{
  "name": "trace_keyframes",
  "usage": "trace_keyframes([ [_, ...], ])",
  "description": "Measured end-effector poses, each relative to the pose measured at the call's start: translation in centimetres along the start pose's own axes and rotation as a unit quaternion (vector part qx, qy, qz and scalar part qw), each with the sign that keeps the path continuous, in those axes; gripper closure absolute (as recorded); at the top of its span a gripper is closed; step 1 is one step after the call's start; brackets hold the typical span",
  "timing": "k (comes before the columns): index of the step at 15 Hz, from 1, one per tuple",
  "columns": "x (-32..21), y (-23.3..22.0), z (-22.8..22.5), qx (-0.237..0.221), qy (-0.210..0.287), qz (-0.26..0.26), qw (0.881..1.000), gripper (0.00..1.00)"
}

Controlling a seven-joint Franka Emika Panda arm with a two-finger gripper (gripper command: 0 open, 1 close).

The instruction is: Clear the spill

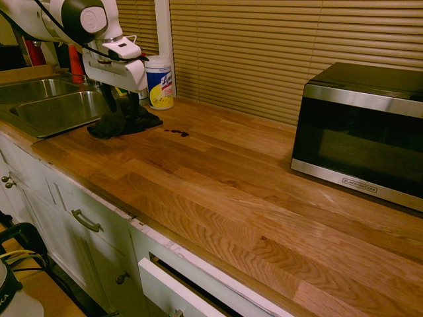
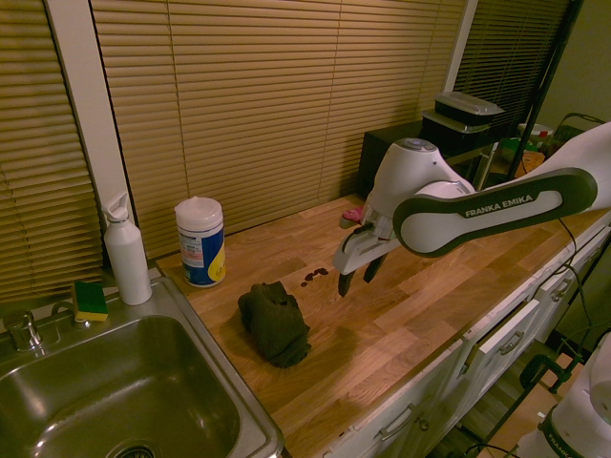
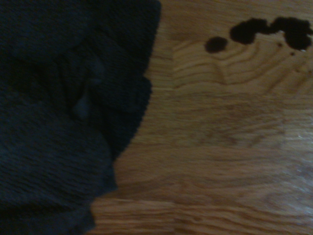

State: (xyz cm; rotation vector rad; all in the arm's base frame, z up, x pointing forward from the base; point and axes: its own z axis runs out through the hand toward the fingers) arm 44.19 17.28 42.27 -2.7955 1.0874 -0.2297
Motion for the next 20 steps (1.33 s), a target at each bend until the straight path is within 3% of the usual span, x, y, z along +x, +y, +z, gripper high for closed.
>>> trace_keyframes([
  [13,-4.7,-14.8,2.7,0.033,0.068,-0.006,0.997,0.0],
  [20,-4.5,-18.9,7.4,0.001,0.07,0.002,0.998,0.0],
])
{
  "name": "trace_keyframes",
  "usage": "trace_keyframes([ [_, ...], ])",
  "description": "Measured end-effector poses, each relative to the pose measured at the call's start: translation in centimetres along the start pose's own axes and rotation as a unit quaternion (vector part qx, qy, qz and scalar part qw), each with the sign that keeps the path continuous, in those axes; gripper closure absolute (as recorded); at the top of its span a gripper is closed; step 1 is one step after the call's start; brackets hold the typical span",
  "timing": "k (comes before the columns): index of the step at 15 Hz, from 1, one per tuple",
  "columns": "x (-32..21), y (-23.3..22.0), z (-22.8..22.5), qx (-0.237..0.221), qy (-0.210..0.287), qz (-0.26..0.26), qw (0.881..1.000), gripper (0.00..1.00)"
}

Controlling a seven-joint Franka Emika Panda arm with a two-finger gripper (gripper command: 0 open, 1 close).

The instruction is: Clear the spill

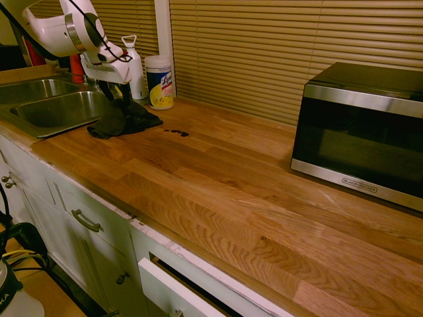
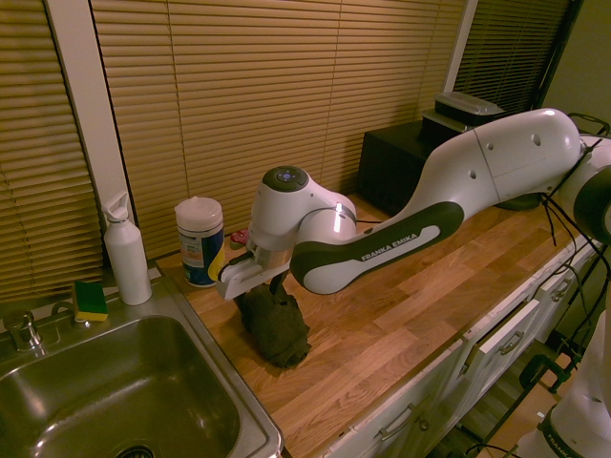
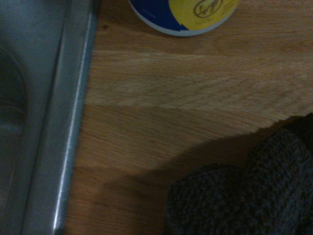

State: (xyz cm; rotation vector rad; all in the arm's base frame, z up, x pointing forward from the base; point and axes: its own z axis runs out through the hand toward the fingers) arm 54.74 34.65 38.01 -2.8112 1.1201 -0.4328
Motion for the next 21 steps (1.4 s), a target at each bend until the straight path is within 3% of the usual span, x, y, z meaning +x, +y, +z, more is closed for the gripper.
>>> trace_keyframes([
  [1,0.4,0.1,0.7,-0.007,0.0,0.003,1.0,1.0],
  [13,1.1,0.7,2.2,-0.031,-0.009,0.018,0.999,1.0],
  [21,4.8,2.1,3.2,-0.041,-0.026,0.021,0.999,1.0],
])
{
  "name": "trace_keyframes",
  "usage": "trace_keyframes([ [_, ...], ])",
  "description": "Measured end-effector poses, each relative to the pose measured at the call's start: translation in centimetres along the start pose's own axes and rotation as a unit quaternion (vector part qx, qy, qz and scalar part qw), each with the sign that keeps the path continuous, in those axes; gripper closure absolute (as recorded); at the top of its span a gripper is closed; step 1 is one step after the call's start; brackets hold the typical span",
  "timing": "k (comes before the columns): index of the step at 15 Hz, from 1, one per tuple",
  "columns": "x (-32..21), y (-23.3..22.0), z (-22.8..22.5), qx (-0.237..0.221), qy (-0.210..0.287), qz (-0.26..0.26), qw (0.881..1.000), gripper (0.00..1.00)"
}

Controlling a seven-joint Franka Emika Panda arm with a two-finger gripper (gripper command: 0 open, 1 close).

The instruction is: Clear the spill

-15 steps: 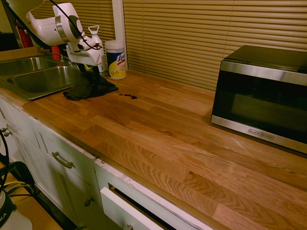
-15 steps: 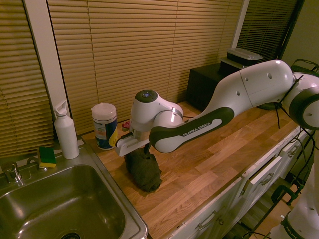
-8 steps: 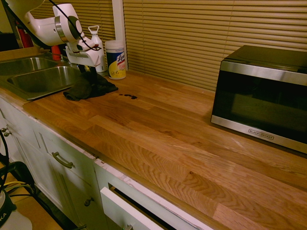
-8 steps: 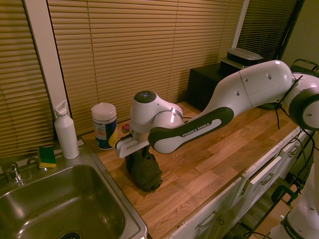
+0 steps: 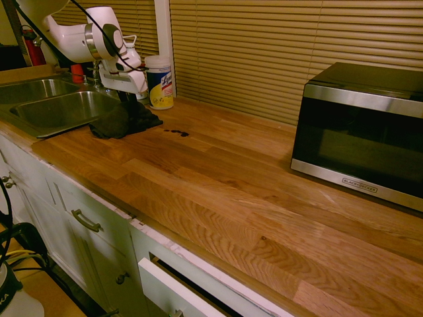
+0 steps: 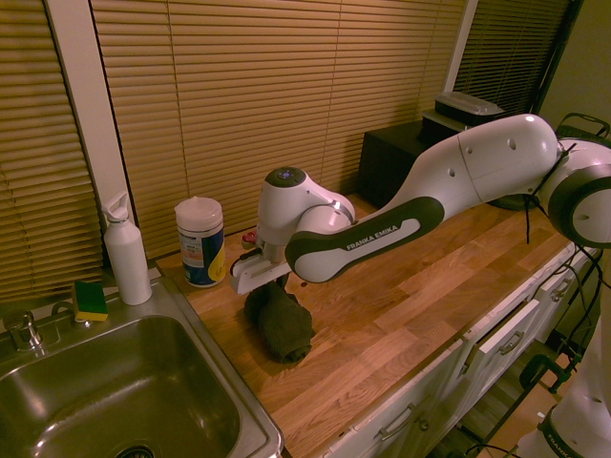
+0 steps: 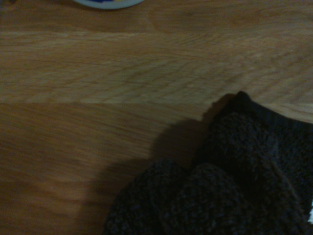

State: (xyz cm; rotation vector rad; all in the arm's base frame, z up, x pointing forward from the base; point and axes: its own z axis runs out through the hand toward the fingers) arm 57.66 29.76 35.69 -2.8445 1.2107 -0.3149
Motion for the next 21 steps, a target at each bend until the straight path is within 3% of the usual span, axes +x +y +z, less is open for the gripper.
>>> trace_keyframes([
  [11,11.0,4.9,1.6,-0.017,0.008,0.05,0.999,1.0],
  [21,22.3,13.8,2.8,-0.023,0.009,0.113,0.993,1.0],
])
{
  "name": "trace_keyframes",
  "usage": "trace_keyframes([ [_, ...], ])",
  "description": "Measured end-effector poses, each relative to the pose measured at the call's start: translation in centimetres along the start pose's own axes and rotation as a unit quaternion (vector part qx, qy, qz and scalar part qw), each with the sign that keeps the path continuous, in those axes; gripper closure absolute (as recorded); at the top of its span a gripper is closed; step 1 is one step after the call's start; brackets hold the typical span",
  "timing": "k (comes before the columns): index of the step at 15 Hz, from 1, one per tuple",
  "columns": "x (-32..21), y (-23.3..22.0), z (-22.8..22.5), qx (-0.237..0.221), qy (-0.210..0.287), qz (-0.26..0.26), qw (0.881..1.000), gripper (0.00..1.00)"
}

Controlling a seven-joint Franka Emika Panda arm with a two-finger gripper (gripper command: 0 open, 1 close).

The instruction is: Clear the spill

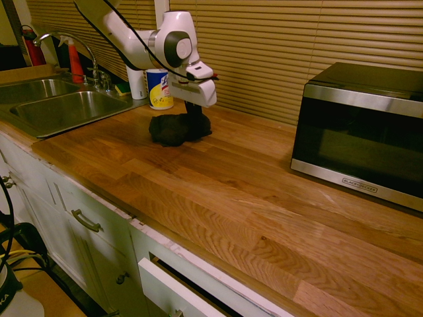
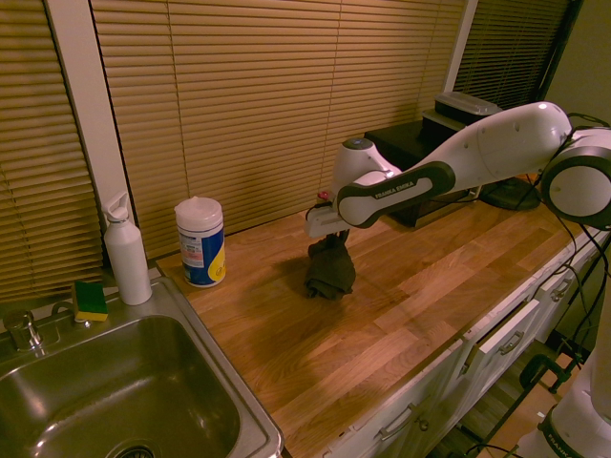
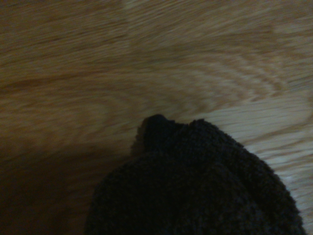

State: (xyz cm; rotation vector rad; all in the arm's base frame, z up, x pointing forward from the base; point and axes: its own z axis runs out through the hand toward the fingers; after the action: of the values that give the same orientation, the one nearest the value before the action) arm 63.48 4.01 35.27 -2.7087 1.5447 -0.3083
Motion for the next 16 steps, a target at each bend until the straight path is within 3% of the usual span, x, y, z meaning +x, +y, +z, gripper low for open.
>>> trace_keyframes([
  [8,5.2,2.9,0.2,-0.007,0.006,0.025,1.0,1.0],
  [11,2.6,1.2,-0.6,0.002,0.004,0.002,1.0,1.0],
  [16,-6.3,-2.5,-1.1,0.009,0.0,-0.039,0.999,1.0],
])
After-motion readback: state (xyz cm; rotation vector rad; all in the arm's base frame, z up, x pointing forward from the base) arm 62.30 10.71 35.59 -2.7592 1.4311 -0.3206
